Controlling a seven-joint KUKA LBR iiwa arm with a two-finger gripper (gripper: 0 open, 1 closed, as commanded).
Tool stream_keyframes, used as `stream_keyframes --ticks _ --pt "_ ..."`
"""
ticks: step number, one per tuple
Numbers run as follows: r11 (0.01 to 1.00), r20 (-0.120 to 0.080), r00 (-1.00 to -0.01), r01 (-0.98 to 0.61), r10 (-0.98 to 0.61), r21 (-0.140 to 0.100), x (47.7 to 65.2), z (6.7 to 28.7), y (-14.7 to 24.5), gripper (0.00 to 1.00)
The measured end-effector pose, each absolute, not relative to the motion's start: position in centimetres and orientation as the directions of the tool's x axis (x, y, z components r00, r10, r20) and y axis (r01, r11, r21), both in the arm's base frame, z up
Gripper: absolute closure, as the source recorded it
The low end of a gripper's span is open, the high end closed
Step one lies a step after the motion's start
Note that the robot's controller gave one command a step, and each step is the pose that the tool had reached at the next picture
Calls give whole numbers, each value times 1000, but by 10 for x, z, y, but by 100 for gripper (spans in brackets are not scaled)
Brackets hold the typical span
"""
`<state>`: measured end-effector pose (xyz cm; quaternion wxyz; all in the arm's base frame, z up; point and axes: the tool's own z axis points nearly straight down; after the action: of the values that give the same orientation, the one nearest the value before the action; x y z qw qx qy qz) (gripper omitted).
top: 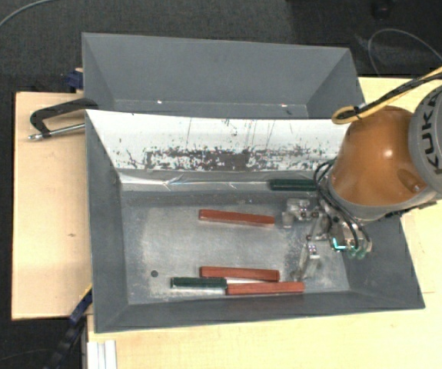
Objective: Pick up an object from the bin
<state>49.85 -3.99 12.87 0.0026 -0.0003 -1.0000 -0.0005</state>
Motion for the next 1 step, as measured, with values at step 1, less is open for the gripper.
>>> stream_keyframes --ticks 1 --pt "1000 -8 -1000 24 24 3 584 68 -10 0"
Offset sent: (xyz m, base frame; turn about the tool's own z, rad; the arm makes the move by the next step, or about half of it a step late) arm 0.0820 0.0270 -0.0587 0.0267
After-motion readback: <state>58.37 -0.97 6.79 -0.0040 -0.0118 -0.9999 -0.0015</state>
